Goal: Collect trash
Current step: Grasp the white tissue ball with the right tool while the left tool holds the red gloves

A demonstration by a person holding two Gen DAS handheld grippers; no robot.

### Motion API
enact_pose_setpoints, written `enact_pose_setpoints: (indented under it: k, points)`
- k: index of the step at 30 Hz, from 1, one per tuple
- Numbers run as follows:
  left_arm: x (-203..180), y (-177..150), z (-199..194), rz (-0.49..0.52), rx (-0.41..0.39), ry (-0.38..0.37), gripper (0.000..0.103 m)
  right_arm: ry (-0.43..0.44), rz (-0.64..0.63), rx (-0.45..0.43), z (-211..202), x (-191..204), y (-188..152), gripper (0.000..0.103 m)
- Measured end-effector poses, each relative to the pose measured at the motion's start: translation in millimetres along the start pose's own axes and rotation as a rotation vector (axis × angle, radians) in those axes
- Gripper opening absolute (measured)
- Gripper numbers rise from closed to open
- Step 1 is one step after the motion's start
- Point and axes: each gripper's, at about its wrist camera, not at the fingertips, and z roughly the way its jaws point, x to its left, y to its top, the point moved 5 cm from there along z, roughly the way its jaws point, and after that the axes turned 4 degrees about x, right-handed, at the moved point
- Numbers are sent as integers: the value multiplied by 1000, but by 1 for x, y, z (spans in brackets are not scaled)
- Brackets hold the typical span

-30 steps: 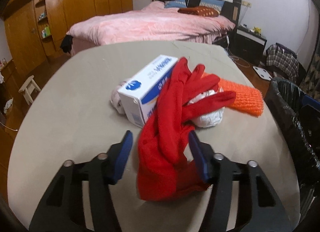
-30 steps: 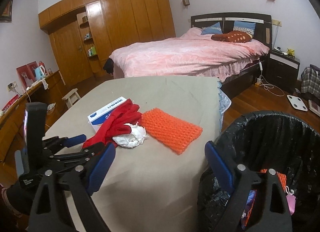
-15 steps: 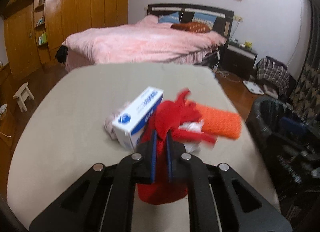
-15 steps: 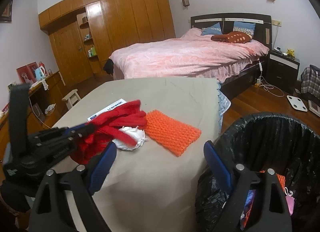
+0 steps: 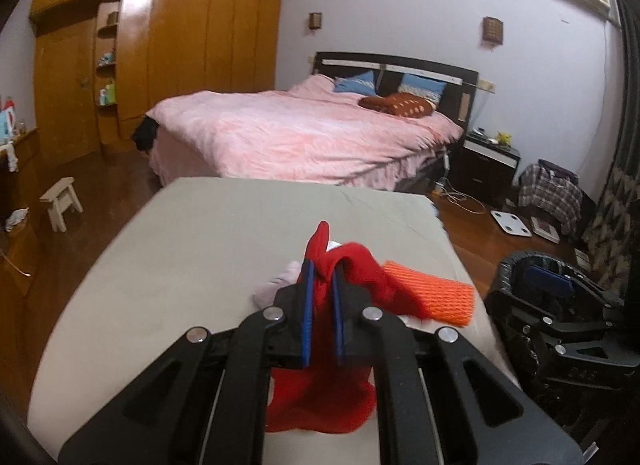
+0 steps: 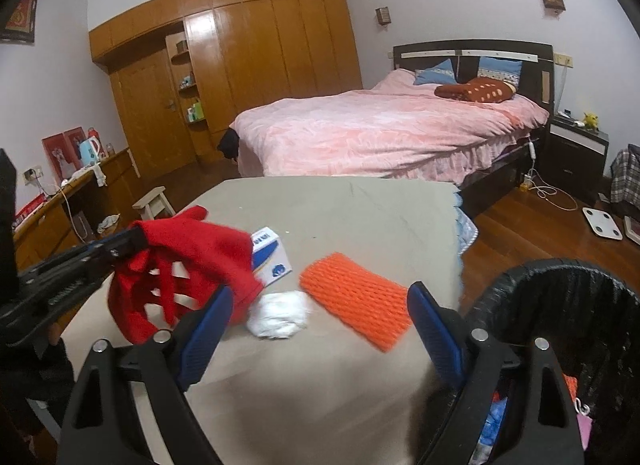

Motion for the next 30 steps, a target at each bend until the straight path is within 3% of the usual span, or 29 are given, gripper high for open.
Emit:
enact_pose_setpoints:
  k: [16,24,27,30]
  points:
    - [81,-14,5,-90,26,135,8,-19,-17,110,81,35,-11,83]
    - [88,-21,16,-94,49,130,8,-49,-25,198,104,38,-24,79]
    - [88,-22,18,-94,53,126,8,-43,-22,242,113,37,-30,70]
    - [87,-22,17,-92,53,124,8,-30,-30,269,116,39,-33,54]
